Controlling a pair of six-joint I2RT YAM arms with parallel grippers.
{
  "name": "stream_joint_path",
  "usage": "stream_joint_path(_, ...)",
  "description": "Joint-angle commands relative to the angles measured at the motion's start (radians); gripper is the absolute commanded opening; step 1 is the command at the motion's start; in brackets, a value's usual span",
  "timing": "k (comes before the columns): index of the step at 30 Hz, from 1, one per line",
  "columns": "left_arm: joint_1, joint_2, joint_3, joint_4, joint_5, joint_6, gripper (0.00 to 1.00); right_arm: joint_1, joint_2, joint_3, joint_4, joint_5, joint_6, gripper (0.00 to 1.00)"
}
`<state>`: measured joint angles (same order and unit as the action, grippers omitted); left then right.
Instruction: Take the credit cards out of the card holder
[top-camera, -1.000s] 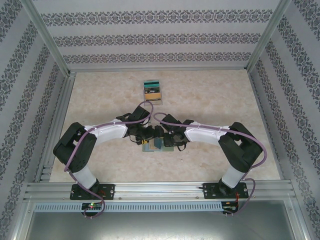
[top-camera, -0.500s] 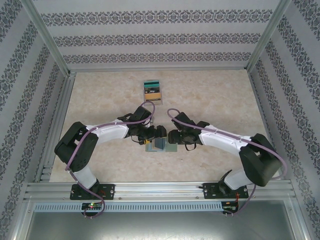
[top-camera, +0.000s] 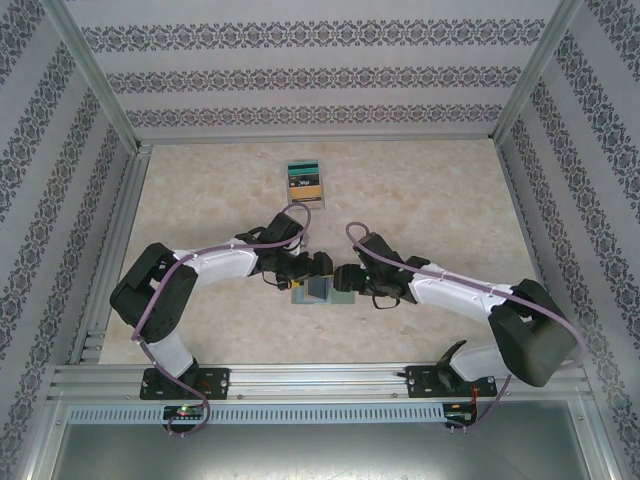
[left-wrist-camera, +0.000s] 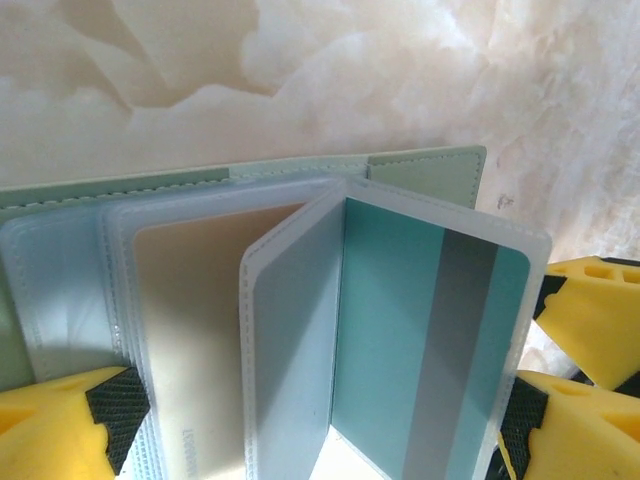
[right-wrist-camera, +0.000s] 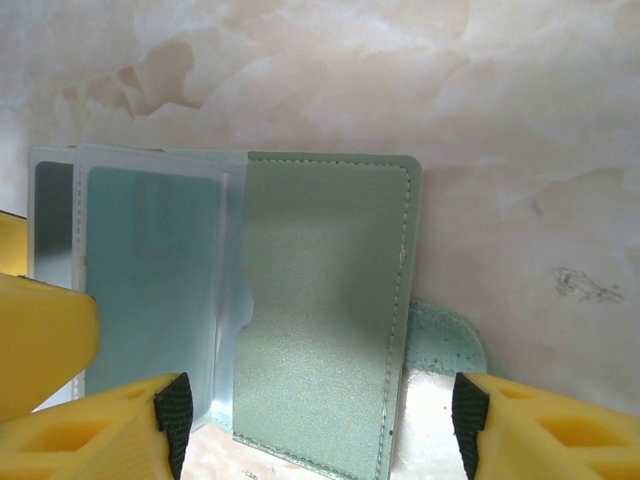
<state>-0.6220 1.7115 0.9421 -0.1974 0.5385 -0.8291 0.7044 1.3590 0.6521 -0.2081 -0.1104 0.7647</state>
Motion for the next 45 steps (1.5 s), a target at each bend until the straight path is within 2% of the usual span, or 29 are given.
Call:
stream_joint_path(1, -0.025, 0.054, 0.009, -0.011, -0.012, -0.009, 0.95, 0.041, -0.076, -0.042, 0.099, -0.104, 0.002, 0.74)
stream_joint_path(11, -0.031, 0.08, 0.027, -0.015, -0.005, -0.012, 0.94, 0.091, -0.202, -0.137, 0.204, -0.091, 0.019, 0.79)
stream_joint_path(18, -0.035, 0.068, 0.029, -0.031, -0.021, -0.011, 0.94, 0.095, -0.143, -0.11, 0.13, -0.041, 0.016, 0.78)
stream_joint_path(25, -0.017, -0.009, 0.017, -0.096, -0.086, -0.004, 0.94, 0.087, -0.144, -0.11, 0.079, 0.009, 0.002, 0.71)
stream_joint_path(28, 0.002, -0.073, 0.012, -0.134, -0.118, -0.001, 0.94, 0.067, -0.151, -0.109, 0.069, 0.005, -0.003, 0.61)
stream_joint_path(30, 0.016, -0.114, 0.012, -0.155, -0.131, -0.002, 0.93, 0.048, -0.142, -0.101, 0.061, -0.01, -0.006, 0.48)
stream_joint_path(33, 0.017, -0.152, 0.017, -0.165, -0.138, -0.008, 0.84, 0.028, -0.108, -0.077, 0.041, -0.024, -0.012, 0.36)
stream_joint_path(35, 0.015, -0.156, 0.018, -0.149, -0.118, -0.01, 0.73, 0.021, -0.081, -0.057, 0.027, -0.024, -0.02, 0.28)
stream_joint_path(37, 0.011, -0.144, 0.021, -0.121, -0.096, -0.016, 0.57, 0.014, -0.049, -0.034, 0.001, -0.013, -0.019, 0.17)
stream_joint_path(40, -0.008, -0.099, 0.041, -0.093, -0.067, -0.023, 0.36, 0.002, -0.019, -0.019, -0.024, 0.004, -0.017, 0.11)
stream_joint_path(42, -0.023, -0.065, 0.061, -0.088, -0.061, -0.022, 0.26, 0.0, -0.012, -0.014, -0.037, 0.014, -0.017, 0.08)
stream_joint_path(45, -0.043, -0.021, 0.085, -0.08, -0.056, -0.023, 0.24, -0.004, -0.022, -0.015, -0.064, 0.042, -0.017, 0.04)
